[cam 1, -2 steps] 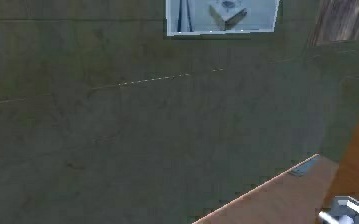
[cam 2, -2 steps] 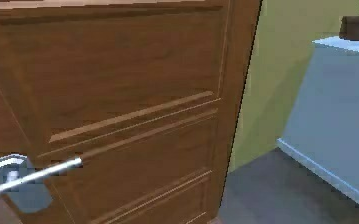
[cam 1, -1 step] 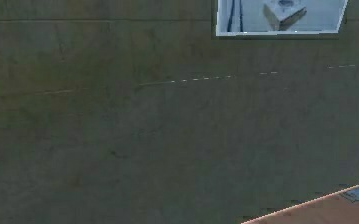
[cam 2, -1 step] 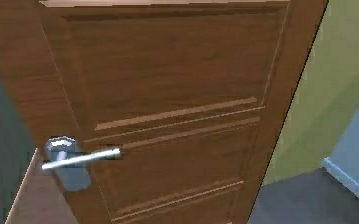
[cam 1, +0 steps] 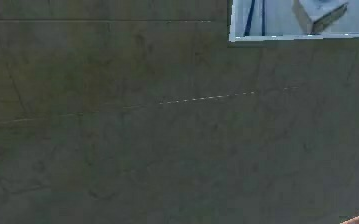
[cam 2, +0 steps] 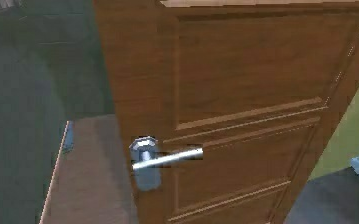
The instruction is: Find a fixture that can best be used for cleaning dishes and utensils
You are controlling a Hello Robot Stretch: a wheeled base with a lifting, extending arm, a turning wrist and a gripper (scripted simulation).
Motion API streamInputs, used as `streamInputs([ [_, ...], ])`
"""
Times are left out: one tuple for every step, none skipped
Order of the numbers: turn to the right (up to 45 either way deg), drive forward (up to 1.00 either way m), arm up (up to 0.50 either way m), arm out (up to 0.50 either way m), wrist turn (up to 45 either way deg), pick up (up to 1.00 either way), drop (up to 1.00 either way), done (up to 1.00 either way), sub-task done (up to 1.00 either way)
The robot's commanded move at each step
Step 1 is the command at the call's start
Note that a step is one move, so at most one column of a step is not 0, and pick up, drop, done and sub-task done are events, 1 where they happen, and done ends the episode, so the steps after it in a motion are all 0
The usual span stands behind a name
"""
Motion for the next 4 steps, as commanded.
streamInputs([
  [42.0, 0.00, 0.00, 0.00, 0.0, 0.00, 0.00, 0.00, 0.00],
  [0.0, 0.35, 0.00, 0.00, 0.0, 0.00, 0.00, 0.00, 0.00],
  [27.0, 0.00, 0.00, 0.00, 0.0, 0.00, 0.00, 0.00, 0.00],
  [0.0, 0.80, 0.00, 0.00, 0.0, 0.00, 0.00, 0.00, 0.00],
])
